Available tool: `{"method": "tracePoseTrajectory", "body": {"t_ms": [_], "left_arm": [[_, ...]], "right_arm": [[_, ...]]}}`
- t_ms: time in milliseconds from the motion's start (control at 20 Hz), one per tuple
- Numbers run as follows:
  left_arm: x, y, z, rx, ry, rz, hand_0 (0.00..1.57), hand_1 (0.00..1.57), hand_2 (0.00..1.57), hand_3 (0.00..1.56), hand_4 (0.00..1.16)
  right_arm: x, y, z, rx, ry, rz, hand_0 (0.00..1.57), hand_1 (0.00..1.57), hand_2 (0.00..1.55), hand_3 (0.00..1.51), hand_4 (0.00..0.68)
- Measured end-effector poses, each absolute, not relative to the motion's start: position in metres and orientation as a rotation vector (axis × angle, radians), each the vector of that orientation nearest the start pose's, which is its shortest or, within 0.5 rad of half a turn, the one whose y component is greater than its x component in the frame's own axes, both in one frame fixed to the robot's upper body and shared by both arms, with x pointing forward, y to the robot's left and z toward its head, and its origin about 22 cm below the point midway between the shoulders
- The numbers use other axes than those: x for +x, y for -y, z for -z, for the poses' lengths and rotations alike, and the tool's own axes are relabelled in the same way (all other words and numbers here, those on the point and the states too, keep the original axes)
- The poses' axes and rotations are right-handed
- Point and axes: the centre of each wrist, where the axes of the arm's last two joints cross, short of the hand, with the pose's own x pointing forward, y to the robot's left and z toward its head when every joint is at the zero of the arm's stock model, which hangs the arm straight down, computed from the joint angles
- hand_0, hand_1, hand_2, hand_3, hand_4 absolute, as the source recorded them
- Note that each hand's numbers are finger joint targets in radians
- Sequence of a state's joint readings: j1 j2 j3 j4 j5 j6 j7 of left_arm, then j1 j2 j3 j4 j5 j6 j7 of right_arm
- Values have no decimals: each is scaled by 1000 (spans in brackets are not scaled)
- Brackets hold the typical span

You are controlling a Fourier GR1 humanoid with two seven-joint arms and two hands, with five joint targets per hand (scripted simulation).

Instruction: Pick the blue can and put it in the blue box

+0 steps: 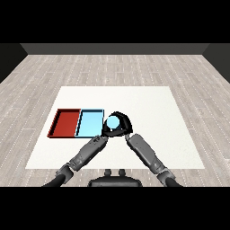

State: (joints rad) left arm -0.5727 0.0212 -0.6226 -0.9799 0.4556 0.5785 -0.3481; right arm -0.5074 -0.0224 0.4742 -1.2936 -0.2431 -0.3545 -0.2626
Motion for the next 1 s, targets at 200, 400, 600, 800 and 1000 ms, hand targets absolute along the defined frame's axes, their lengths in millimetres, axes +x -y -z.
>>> {"method": "tracePoseTrajectory", "body": {"t_ms": [200, 400, 600, 800, 1000], "left_arm": [[309, -61, 11, -48, 1715, 124, 1571, 1571, 1558, 1472, 1142], [309, -58, 14, -18, 1722, 122, 1571, 1571, 1559, 1466, 1138], [310, -58, 14, -8, 1720, 121, 1571, 1571, 1559, 1466, 1138], [310, -58, 13, -6, 1723, 124, 1571, 1571, 1569, 1478, 1142], [312, -58, 11, -2, 1714, 109, 1571, 1571, 1571, 1490, 1146]], "right_arm": [[309, 69, -52, 312, 1909, -186, 1425, 1425, 1464, 1376, 522], [305, 72, -49, 297, 1905, -182, 0, 0, 0, 0, 0], [307, 69, -50, 263, 1904, -208, 0, 0, 0, 0, 0], [304, 69, -50, 253, 1904, -217, 0, 0, 0, 0, 0], [308, 71, -49, 242, 1905, -218, 0, 0, 0, 0, 0]]}}
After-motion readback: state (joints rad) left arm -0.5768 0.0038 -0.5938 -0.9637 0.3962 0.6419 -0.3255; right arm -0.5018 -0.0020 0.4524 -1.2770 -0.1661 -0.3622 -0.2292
